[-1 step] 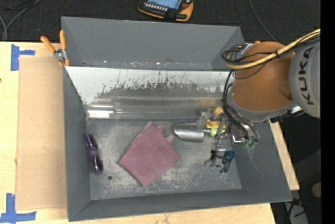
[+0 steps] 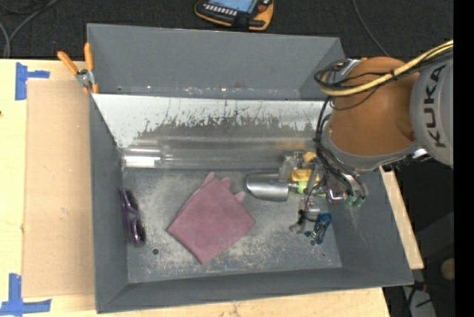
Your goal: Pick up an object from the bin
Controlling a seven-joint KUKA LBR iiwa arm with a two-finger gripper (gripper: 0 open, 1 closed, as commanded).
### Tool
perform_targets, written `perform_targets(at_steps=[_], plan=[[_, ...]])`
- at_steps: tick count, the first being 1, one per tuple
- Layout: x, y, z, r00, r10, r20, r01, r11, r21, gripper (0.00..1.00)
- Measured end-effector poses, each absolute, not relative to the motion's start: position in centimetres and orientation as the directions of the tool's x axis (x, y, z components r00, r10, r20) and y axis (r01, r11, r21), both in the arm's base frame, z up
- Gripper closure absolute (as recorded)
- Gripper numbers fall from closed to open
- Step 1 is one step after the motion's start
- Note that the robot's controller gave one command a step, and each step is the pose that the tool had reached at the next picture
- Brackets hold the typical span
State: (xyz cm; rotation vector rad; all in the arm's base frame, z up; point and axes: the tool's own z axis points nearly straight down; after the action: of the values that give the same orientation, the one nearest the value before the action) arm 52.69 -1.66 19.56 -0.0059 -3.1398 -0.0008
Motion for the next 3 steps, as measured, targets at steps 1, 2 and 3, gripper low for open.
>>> perform_targets(at_steps=[1, 2, 3], plan=[[61.5, -4.3, 8.2, -0.999, 0.051, -0.005, 0.051, 0.999, 0.001, 0.0], [61.2, -5.3, 12.4, -1.0, -0.027, -0.006, -0.027, 1.0, 0.001, 0.0], [60.4, -2.7, 9.9, -0.998, 0.064, 0.005, 0.064, 0.998, 0.002, 0.0]])
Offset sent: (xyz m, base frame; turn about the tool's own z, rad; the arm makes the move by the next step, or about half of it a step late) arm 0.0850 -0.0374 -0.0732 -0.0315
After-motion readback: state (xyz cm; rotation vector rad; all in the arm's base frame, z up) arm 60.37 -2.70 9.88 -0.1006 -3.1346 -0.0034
